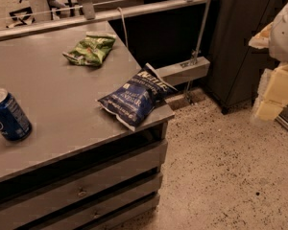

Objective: Knock pepsi can over

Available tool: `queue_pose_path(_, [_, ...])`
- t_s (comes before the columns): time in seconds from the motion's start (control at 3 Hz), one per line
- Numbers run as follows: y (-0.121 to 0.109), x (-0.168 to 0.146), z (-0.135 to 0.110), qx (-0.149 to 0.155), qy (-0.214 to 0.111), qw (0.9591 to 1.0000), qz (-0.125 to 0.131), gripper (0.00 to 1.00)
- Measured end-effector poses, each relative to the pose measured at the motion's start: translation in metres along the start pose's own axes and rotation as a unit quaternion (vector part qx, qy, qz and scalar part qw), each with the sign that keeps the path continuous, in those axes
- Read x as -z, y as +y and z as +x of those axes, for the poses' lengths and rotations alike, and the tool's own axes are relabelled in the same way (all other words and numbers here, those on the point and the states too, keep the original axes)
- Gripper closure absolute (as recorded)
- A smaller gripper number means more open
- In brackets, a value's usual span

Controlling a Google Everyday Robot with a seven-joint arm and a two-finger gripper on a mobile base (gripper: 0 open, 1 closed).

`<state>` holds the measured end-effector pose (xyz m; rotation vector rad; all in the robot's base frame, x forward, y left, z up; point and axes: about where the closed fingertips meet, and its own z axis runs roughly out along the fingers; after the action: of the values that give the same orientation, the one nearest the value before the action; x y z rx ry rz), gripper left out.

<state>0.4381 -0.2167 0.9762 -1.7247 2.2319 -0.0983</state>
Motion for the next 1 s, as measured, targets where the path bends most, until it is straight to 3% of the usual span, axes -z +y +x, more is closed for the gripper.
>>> queue_pose_path(0.33, [-0.001, 0.000, -0.002, 0.001, -0.003, 1.0000, 0.003, 0.00])
queue_pose_path(0.67, [-0.010, -0.022, -0.025, 0.010, -0.039, 0.9992, 0.004, 0.00])
queue_pose_path(1.0, [-0.032, -0.077, -0.083, 0.031, -0.129, 0.9911, -0.009, 0.00])
